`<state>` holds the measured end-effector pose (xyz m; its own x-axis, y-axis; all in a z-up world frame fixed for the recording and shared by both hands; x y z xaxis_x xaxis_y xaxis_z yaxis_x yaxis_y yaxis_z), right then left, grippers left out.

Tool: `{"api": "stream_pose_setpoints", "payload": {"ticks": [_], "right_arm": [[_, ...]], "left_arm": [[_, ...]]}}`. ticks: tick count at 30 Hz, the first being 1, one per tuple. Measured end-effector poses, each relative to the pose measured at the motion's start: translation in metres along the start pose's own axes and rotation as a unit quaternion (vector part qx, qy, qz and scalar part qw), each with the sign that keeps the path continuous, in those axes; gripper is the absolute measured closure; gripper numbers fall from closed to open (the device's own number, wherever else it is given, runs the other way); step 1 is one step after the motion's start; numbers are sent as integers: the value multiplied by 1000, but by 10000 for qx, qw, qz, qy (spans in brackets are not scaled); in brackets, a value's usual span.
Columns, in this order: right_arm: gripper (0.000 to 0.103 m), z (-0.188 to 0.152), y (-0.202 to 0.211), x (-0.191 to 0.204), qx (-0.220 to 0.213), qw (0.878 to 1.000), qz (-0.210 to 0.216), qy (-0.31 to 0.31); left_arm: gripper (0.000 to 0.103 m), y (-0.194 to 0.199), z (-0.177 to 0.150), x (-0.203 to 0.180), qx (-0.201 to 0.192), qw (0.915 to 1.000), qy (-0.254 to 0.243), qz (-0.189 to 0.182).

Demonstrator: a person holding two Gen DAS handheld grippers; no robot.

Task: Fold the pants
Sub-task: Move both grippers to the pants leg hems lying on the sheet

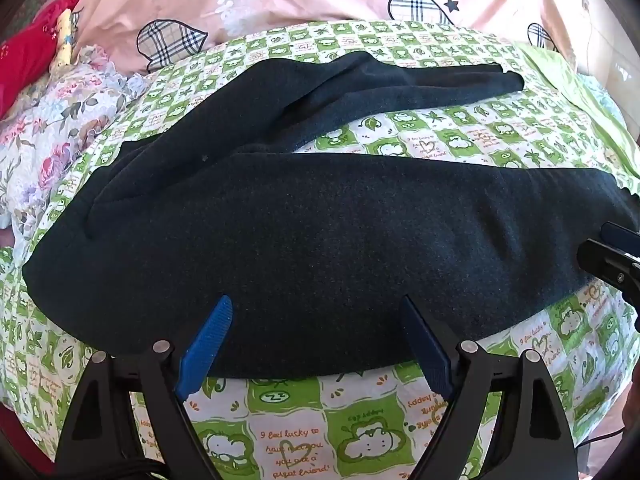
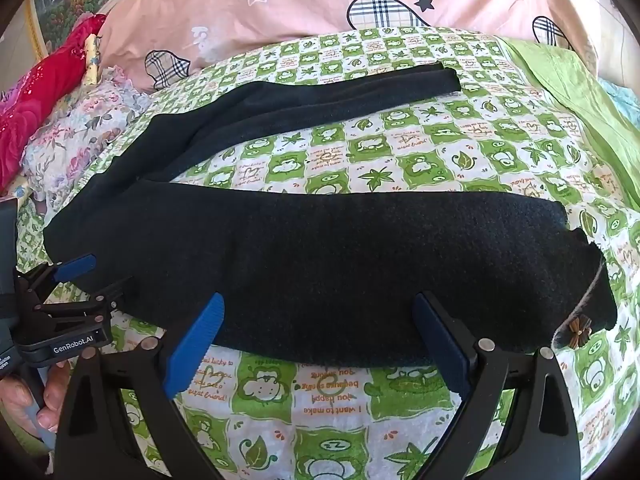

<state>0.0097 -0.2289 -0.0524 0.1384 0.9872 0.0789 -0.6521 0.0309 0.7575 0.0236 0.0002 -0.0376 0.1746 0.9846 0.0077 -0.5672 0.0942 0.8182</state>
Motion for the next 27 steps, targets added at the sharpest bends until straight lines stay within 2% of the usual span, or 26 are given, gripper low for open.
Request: {"api": "stream_pose_setpoints", "payload": {"ticks": [19,27], "right_arm": [[8,6,9,4,29,10000,11,14],[8,7,10,3,-120,9999,18,-21]], "left_arm": [[17,0,0,-1,13,10000,-14,-28],[17,-1,2,-1,24,10000,-8,-68]]}}
Point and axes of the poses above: each gripper's, at about its wrist camera, not at the fingertips, and y roughly against the way its jaws point, x to its left, z to its top, the point moved 3 cm from there along -y, roughly the way its jaws point, and after that the axes turned 8 degrees about -z, right-handed, at the moved point
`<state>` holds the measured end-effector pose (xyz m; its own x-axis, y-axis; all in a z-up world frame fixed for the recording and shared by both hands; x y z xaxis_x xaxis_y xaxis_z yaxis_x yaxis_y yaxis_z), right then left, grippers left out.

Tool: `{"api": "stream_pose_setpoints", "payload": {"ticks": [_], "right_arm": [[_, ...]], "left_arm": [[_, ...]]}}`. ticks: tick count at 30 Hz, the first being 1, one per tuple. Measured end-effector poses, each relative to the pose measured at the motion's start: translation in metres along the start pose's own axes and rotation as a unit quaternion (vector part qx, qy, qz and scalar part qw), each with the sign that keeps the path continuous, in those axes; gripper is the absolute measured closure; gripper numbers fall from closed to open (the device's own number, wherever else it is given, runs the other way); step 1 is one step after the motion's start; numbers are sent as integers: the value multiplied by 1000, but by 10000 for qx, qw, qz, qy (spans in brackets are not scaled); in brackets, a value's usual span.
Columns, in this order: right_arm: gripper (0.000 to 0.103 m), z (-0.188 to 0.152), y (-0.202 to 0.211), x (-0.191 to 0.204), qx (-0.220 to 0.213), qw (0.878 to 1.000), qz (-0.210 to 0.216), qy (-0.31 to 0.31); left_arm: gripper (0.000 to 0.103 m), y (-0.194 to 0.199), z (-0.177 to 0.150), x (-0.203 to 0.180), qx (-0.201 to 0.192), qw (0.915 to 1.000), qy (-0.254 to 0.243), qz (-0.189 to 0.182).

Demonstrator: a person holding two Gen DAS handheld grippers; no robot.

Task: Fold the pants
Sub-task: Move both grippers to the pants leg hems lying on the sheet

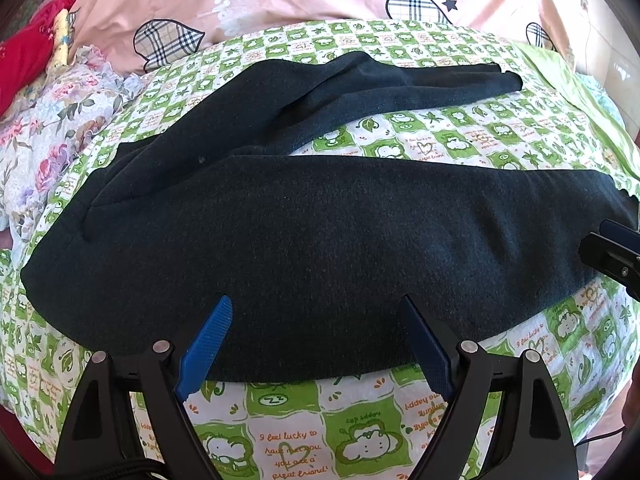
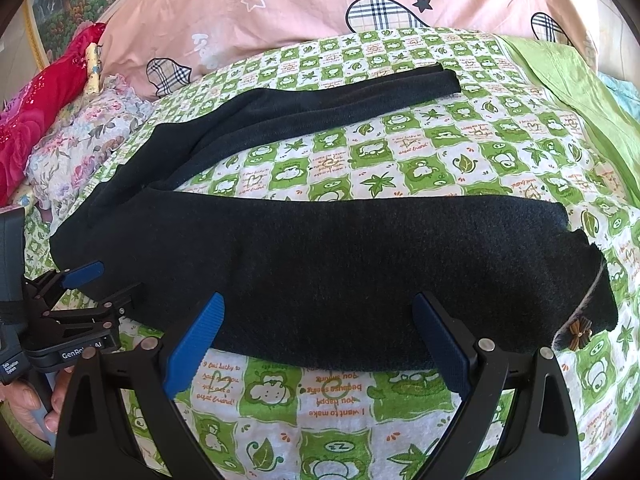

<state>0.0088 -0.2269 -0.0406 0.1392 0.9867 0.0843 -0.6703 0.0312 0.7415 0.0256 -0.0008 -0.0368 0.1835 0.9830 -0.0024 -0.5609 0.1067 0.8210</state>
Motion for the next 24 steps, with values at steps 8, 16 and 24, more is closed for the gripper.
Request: {"api": "stream_pose_setpoints", "payload": {"ticks": [8,16,24], "right_arm": [[8,7,1,-1,-536,9985,109,-32],[8,16,-3,-5,-397,9990,179,-85],[8,36,-5,-12,-449,9988,186,-53]], "left_arm": [[17,0,6,2,-8,10000,-14,-37],[17,-4,15,5,22,10000,-27,-53],[17,-7,37,8,-10,9999,-123,-40]]}}
Point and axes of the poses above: each gripper's, at about its wrist camera, not at the fingertips, and y roughly against the way its jaws point, x to its left, z to its top, the point moved 3 cm from there along -y, roughly the way its jaws point, and after that the axes turned 8 degrees about -z, right-handed, at the moved point
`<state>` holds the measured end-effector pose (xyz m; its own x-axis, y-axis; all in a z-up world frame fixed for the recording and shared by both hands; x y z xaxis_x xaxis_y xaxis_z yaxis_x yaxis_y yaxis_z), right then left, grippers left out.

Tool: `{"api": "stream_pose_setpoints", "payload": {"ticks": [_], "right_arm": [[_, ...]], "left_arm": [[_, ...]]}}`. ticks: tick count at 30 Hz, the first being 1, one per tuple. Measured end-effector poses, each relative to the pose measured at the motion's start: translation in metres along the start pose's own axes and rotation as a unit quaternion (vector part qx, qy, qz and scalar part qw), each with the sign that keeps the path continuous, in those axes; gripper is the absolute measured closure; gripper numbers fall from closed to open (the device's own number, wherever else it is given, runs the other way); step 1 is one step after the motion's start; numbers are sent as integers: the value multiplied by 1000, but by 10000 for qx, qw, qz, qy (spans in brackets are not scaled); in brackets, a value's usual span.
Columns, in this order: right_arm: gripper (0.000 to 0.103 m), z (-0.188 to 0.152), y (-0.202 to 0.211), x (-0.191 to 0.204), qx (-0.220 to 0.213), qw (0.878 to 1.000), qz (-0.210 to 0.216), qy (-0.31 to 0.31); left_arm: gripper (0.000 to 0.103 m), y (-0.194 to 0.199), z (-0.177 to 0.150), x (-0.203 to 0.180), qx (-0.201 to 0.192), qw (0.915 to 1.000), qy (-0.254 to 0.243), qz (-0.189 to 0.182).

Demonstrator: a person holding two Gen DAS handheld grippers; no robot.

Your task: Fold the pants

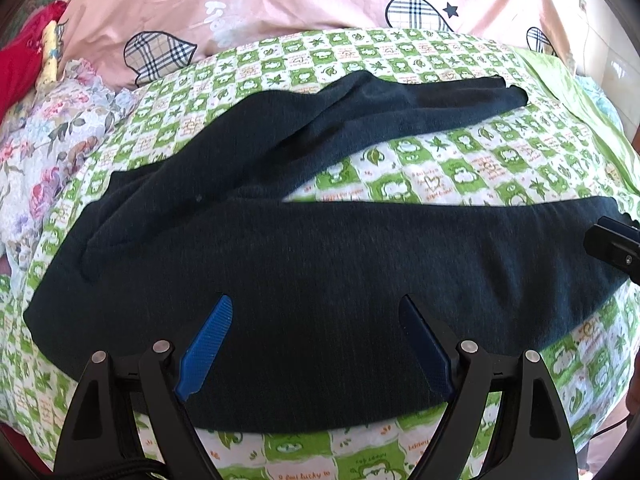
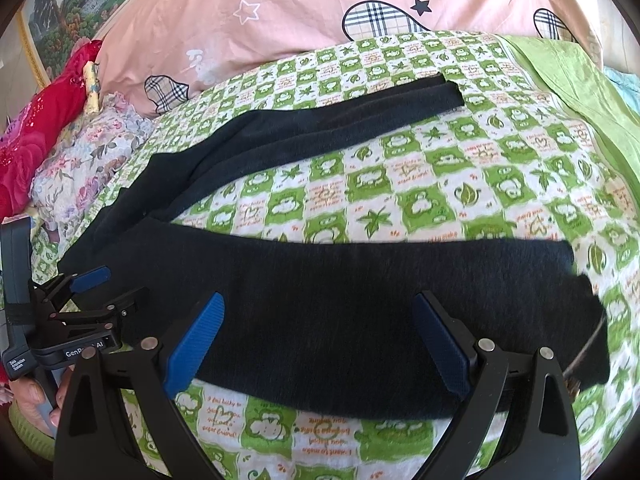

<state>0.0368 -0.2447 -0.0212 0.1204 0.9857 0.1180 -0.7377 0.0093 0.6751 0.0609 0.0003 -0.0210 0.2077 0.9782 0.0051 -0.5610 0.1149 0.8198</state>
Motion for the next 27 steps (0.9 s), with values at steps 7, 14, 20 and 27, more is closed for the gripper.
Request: {"api": "stream_pose_setpoints", "payload": {"ticks": [7,14,20,27], "right_arm": [[8,29,-10,-10,-44,9999,88,-44],[8,63,-18,-25,-128,9999,102,-26],[8,89,-24,-38,-196,9998,84,-56],[14,120,-36,-52,-223,9997,29,31]], "left_arm": [[17,-9,30,4,15,10000,-31,-65],[17,-22,64,6,43,9998,-165,-59],[17,-29,88,5,44,9996,-279,-98],[17,-40,122,1,19,9986,-514,-81]]}}
Point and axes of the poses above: each gripper's, at about its wrist camera, not at the fingertips, and y roughly against the way its jaws point, x to its left, z to its top, the point moved 3 cm from there along -y, roughly the way its jaws point, and after that the axes turned 8 degrees about -z, right-handed, at the moved point
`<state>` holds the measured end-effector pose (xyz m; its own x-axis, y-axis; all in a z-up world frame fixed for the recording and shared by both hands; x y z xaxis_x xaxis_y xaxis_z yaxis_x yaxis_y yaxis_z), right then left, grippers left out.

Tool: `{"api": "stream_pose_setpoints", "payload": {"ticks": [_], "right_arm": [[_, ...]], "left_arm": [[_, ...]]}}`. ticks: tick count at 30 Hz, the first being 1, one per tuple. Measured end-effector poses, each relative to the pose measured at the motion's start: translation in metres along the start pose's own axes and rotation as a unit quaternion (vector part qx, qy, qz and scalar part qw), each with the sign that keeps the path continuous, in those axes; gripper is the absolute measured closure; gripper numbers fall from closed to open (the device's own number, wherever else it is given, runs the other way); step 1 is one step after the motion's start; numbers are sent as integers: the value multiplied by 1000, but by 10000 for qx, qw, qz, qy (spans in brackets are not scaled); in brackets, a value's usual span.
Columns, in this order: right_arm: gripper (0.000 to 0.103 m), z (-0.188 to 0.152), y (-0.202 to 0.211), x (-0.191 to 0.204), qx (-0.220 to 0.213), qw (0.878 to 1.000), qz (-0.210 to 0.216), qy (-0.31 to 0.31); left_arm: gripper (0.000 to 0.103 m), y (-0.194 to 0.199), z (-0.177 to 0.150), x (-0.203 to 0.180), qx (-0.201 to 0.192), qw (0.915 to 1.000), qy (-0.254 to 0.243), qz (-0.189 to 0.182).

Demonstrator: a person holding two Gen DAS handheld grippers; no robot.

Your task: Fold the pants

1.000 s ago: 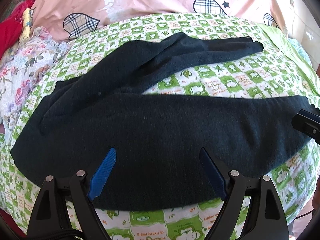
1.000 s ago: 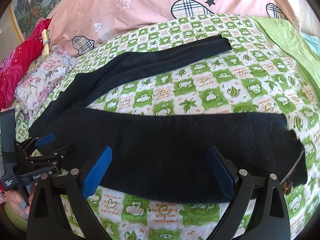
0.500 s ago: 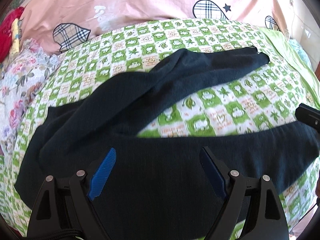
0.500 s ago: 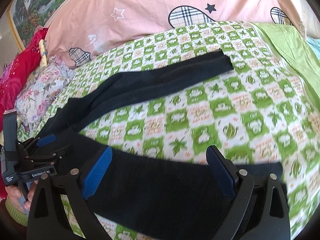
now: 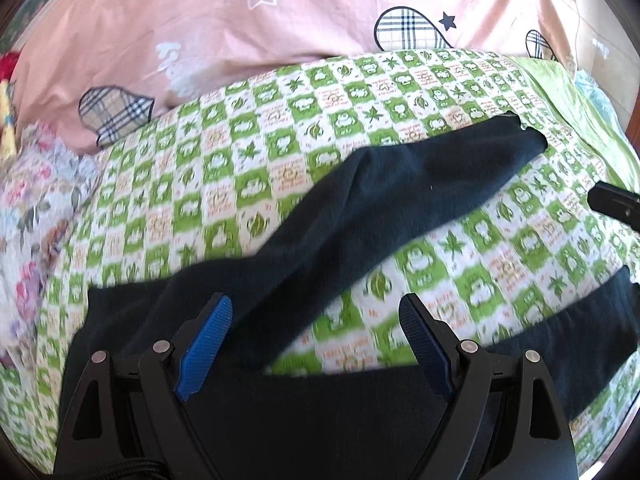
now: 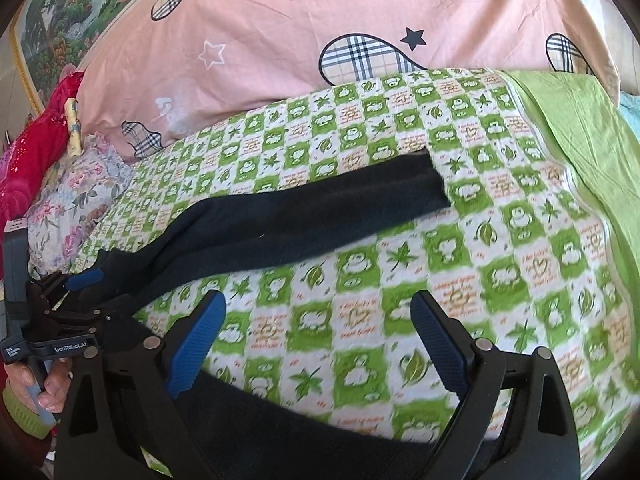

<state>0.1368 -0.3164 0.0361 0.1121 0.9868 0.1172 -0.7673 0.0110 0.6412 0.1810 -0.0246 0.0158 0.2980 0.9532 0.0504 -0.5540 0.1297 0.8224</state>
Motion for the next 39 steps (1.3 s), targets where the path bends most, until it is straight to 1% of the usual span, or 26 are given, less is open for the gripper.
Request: {"api": "stream_pose_setpoints", "payload": {"ticks": [4,8,9,10,14,18,21,24,25,26,27,28,29,30,31,33,34,39], "right_arm": [[21,23,-15,-14,49,9999,20,-90],[26,53,-35,-37,82,9996,-60,-280],[26,59,-41,-43,113,9994,-79,-327],[26,67,-49,-50,140,9992,-122,-362],[26,90,-80,-68,304,9986,-200,-375],[26,104,-111,-81,510,9974,-124,-487],[26,106,-133,-85,695,9960,-56,-556],[28,106,-145,-86,755,9956,14,-550],[32,106,-148,-86,748,9958,34,-535],[44,105,-150,-85,764,9955,88,-551],[52,105,-152,-84,789,9952,153,-562],[71,104,-153,-83,844,9944,255,-591],[82,103,-155,-81,902,9934,358,-613],[86,103,-153,-79,889,9937,389,-568],[94,103,-149,-77,837,9944,421,-496],[94,103,-137,-72,670,9959,460,-395],[94,102,-131,-73,608,9974,278,-263],[95,92,-83,-81,257,9983,443,-293]], "left_arm": [[17,-15,24,0,48,9999,-130,4],[17,-36,49,3,239,9991,-146,-322],[17,-42,55,2,290,9981,-151,-517],[17,-48,61,3,325,9974,-134,-623],[17,-79,84,7,574,9944,-33,-884],[17,-109,101,8,841,9920,-1,-943],[17,-127,108,4,1010,9898,-59,-1004],[18,-144,111,-2,1128,9891,-160,-938],[23,-148,111,-4,1150,9888,-177,-937],[28,-153,111,-6,1199,9880,-175,-958],[40,-156,111,-8,1229,9872,-165,-1002],[52,-159,111,-10,1241,9861,-163,-1095],[57,-159,110,-12,1227,9855,-172,-1158],[71,-157,110,-14,1186,9861,-208,-1148],[85,-153,108,-16,1153,9864,-241,-1147],[90,-142,104,-20,1038,9866,-267,-1232],[92,-134,102,-22,960,9870,-269,-1263],[94,-88,80,-38,543,9863,-362,-1517]]}}
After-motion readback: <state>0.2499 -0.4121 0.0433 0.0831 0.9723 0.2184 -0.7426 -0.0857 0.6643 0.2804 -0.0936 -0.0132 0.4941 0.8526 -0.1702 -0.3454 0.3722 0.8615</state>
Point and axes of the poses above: each gripper's, at about its wrist camera, not at the fingertips, and y roughly against the way its jaws point, x to its left, z to its top, the point moved 3 cm from there along -y, roughly the way its jaws point, and after that the axes turned 8 degrees about -z, right-handed, at the moved point
